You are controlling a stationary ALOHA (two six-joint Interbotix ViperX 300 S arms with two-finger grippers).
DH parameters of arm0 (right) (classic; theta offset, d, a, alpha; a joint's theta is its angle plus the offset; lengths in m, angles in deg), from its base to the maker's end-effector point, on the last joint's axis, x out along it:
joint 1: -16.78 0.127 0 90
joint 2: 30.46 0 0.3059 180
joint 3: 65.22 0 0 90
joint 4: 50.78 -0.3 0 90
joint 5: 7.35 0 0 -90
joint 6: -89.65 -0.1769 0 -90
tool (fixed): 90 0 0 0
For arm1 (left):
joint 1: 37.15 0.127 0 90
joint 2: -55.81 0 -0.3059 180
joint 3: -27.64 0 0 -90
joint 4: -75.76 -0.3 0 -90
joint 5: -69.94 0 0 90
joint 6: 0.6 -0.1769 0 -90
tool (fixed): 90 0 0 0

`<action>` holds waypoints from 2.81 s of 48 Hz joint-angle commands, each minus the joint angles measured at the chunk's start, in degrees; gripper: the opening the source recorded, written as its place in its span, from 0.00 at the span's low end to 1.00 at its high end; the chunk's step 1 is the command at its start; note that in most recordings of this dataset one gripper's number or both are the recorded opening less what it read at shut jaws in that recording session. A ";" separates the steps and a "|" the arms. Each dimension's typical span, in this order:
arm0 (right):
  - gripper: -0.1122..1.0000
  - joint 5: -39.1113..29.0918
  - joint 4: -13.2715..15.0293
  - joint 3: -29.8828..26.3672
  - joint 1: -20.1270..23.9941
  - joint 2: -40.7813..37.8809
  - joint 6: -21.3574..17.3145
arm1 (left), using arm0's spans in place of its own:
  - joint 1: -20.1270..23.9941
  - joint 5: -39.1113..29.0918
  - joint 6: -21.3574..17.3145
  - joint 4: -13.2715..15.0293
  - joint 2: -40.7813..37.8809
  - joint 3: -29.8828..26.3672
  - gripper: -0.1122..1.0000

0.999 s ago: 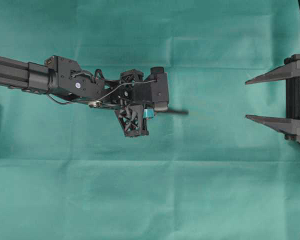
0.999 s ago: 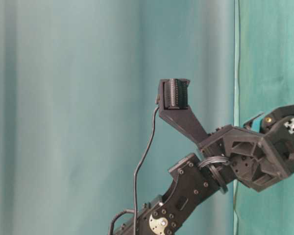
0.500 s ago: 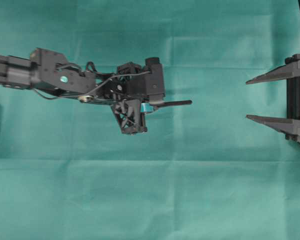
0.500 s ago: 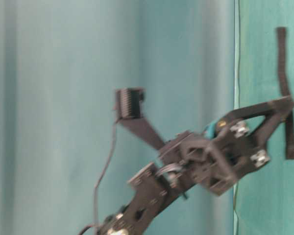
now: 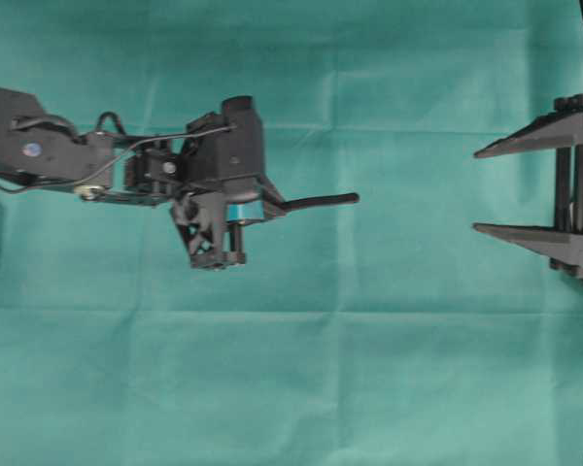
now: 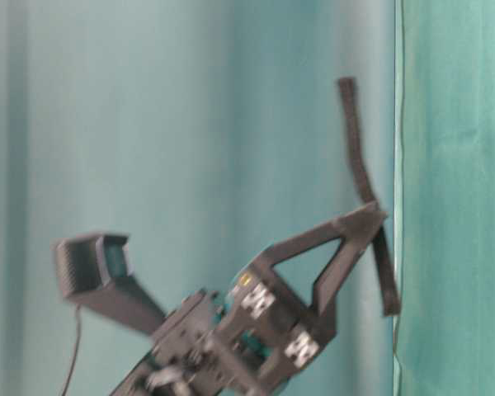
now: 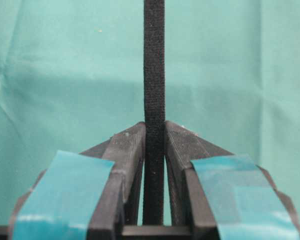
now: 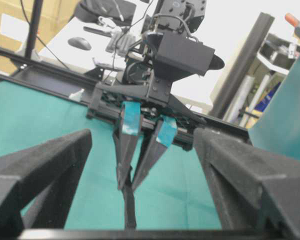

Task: Peel off the Velcro with your right arm.
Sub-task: 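Lift the strip with the left gripper and raise it upright, then move the right gripper toward the strip's free end held by the left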

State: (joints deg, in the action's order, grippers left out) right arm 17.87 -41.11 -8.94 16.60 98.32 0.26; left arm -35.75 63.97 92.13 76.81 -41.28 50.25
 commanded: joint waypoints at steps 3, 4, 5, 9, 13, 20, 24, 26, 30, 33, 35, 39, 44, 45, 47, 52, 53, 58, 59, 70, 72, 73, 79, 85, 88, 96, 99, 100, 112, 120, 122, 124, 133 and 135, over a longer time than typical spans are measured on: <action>0.68 0.26 0.79 -4.22 -0.18 -4.13 0.62 | -1.32 2.64 0.79 0.09 4.57 1.23 0.19; 0.68 0.35 0.88 -4.75 -0.18 -4.75 0.88 | -1.49 3.08 1.23 0.09 5.10 1.58 0.19; 0.68 0.26 0.97 -5.27 -0.18 -5.45 1.05 | -1.67 3.52 1.58 0.09 5.54 1.93 0.19; 0.68 0.26 0.97 -7.47 -0.18 -8.35 2.02 | -2.46 5.27 3.16 0.09 7.29 3.34 0.19; 0.68 0.35 0.97 -9.40 -0.18 -11.16 3.52 | -2.81 7.03 4.39 0.18 9.14 5.01 0.19; 0.68 0.35 0.97 -12.83 -0.18 -16.61 7.29 | -3.08 10.90 5.80 0.09 12.22 8.09 0.19; 0.68 0.44 0.97 -14.68 -0.18 -19.51 9.84 | -3.08 15.03 7.91 0.18 14.24 10.63 0.19; 0.68 0.44 0.97 -15.47 -0.18 -20.74 10.99 | -3.08 17.05 8.88 0.18 15.21 11.78 0.19; 0.68 0.53 0.97 -16.70 -0.18 -22.68 13.27 | -3.08 21.45 11.16 0.18 16.96 14.33 0.19; 0.68 0.62 0.97 -17.67 -0.26 -24.17 15.64 | -3.08 23.91 12.66 0.18 18.28 15.91 0.19; 0.68 0.70 0.97 -18.11 -0.35 -24.96 16.87 | -2.99 25.31 13.62 0.18 19.07 16.96 0.19; 0.68 0.70 0.79 -19.34 -1.23 -26.54 19.78 | -3.08 27.60 15.21 0.35 20.74 18.81 0.19; 0.68 0.79 0.79 -20.65 -2.46 -28.83 22.06 | -3.08 29.18 17.67 0.62 21.80 20.21 0.19; 0.68 0.79 0.70 -20.92 -2.72 -29.27 22.41 | -3.08 29.44 18.46 0.62 21.97 20.48 0.19; 0.68 0.97 0.70 -21.62 -3.08 -30.41 22.94 | -3.08 29.79 19.34 0.62 22.24 20.92 0.19; 0.68 2.20 0.70 -23.20 -3.87 -32.96 23.82 | -3.08 29.88 21.45 0.62 22.76 21.62 0.19; 0.68 2.55 0.70 -23.38 -3.96 -33.22 23.99 | -3.08 29.88 21.80 0.53 22.94 21.71 0.19; 0.68 3.78 0.70 -24.17 -4.39 -34.37 24.96 | -3.08 29.79 22.59 0.62 23.64 22.32 0.19; 0.68 4.04 0.70 -24.26 -4.48 -34.54 25.14 | -3.08 29.88 22.68 0.62 23.73 22.50 0.19; 0.68 7.12 0.70 -24.26 -4.48 -35.60 26.19 | -2.64 29.88 22.76 0.70 25.66 23.73 0.19; 0.68 7.56 0.70 -24.35 -4.48 -35.86 26.28 | -2.55 29.88 22.76 0.88 25.84 23.99 0.19; 0.68 7.82 0.79 -24.43 -4.48 -36.12 26.28 | -2.46 29.88 22.76 0.88 25.93 24.08 0.19; 0.67 9.49 0.79 -24.70 -4.57 -37.00 26.37 | -2.29 29.97 23.03 1.05 26.02 24.17 0.19; 0.67 10.90 0.88 -25.05 -4.57 -37.79 26.46 | -2.02 29.88 24.26 1.05 26.02 24.26 0.19; 0.67 11.43 0.97 -25.22 -4.57 -38.23 26.54 | -1.76 29.88 24.96 0.97 26.02 24.52 0.19; 0.67 12.30 0.97 -25.66 -4.57 -39.29 26.54 | -1.49 29.88 25.84 1.05 26.02 24.79 0.19; 0.67 12.66 0.97 -25.75 -4.57 -39.64 26.54 | -1.49 29.97 25.93 1.05 26.02 24.79 0.19; 0.67 12.83 0.97 -25.84 -4.57 -39.64 26.54 | -1.41 29.97 25.93 1.05 26.02 24.87 0.19; 0.67 13.89 0.97 -25.84 -4.57 -40.69 26.54 | -1.32 29.97 25.93 1.05 25.84 24.87 0.19; 0.67 14.33 1.05 -26.19 -4.66 -41.48 26.54 | -1.32 29.97 25.93 1.05 25.75 24.87 0.19; 0.67 14.33 0.97 -26.28 -4.66 -41.75 26.54 | -1.32 29.97 25.93 1.05 25.75 24.87 0.19; 0.67 14.33 0.97 -26.46 -4.66 -42.01 26.54 | -1.32 29.97 25.93 1.05 25.75 24.79 0.19; 0.67 14.50 0.97 -27.16 -4.92 -42.98 26.54 | -1.32 29.97 25.93 1.05 25.75 24.79 0.19; 0.67 14.68 0.97 -27.25 -5.01 -43.15 26.54 | -1.32 29.97 25.93 1.05 25.75 24.87 0.19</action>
State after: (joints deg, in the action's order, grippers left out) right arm 31.76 -40.15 -34.61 11.86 54.91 26.89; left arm -37.24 93.32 118.06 77.78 -15.80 75.65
